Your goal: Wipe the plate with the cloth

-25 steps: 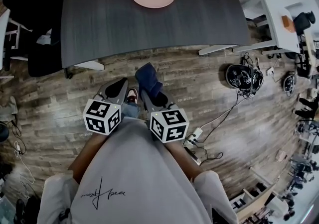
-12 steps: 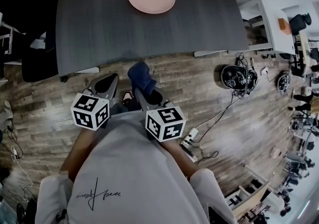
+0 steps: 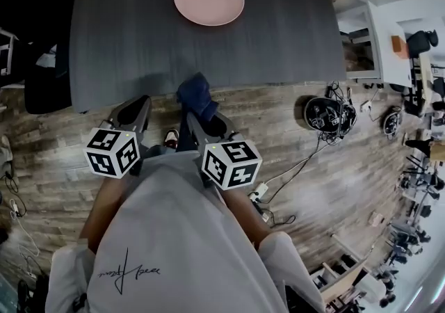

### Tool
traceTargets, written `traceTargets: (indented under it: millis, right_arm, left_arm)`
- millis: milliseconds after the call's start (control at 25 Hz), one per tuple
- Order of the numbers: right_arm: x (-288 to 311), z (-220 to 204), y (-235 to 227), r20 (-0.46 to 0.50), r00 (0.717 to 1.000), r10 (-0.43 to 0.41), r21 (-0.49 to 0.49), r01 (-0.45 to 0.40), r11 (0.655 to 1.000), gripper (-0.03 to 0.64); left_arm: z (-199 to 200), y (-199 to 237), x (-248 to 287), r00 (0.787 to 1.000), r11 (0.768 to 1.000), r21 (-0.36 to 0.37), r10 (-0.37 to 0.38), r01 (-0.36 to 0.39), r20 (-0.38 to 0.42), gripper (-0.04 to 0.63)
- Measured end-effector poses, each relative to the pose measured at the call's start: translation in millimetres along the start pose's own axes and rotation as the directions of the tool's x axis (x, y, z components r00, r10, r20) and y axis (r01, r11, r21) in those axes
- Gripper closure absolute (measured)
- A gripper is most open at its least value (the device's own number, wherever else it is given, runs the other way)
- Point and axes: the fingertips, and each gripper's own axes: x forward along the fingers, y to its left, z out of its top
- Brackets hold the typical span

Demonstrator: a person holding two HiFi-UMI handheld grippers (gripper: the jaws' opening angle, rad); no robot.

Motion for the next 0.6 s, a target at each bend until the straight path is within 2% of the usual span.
traceTargets:
  millis: [160,360,600]
  right_arm:
    - [6.2,35.1,-40.8,0.008,1.0,-0.026,-0.004,0.026,1.0,0.523]
    - [27.7,73.8,-73.2,0.0,1.0,0.001,-0.003,-0.001,1.0,0.523]
    - [54.5,109.2,-95.9,-0.026,0.998,0.053,-0.028,-0.054,0.998,0.525]
  left_arm:
    - [22.9,-2.4,29.9,1.0,1.0,-0.005,0.012,-0.012,0.0,0.586]
    - [50.9,-3.9,68.8,1.0,1.0,-0.003,0.025,-0.025,-0.015,0.588]
    - [87.0,-0.4,107.4,1.0,0.997,-0.078,0.023,-0.022,0.02,0.552]
